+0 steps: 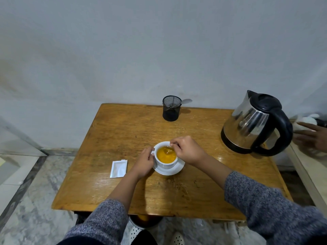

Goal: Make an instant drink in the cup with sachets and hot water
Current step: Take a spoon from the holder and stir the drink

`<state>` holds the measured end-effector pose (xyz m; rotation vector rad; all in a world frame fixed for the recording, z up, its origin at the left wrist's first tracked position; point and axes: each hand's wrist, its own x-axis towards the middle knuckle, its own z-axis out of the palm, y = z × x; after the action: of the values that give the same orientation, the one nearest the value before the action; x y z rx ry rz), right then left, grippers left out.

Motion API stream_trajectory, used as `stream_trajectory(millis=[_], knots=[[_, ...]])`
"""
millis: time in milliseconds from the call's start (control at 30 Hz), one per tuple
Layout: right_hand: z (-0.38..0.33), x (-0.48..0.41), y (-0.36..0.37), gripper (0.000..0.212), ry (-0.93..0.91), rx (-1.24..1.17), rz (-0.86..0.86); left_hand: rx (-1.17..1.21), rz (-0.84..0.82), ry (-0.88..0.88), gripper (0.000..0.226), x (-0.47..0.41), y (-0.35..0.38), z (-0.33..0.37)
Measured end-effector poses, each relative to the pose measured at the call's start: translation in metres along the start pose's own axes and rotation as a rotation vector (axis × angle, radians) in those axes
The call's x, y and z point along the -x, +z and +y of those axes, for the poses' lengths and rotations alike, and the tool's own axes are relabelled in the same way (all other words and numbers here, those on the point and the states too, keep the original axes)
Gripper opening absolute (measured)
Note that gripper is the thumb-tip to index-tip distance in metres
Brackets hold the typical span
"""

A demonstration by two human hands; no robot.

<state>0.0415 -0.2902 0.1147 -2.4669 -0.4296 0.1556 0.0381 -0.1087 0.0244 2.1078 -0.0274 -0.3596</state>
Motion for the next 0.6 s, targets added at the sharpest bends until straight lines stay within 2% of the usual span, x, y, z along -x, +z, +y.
stream_trajectory(millis=[333, 600], knots=[[-0.015, 0.005, -0.006, 0.025, 0.033, 0.047, -0.140, 0.000, -0.004, 0.017, 0.015, 0.002, 0.000, 0.003], [-0.022, 0.003, 0.002, 0.020, 0.155, -0.066, -0.022, -0.014, -0.030, 0.031, 0.015, -0.001, -0.003, 0.001]])
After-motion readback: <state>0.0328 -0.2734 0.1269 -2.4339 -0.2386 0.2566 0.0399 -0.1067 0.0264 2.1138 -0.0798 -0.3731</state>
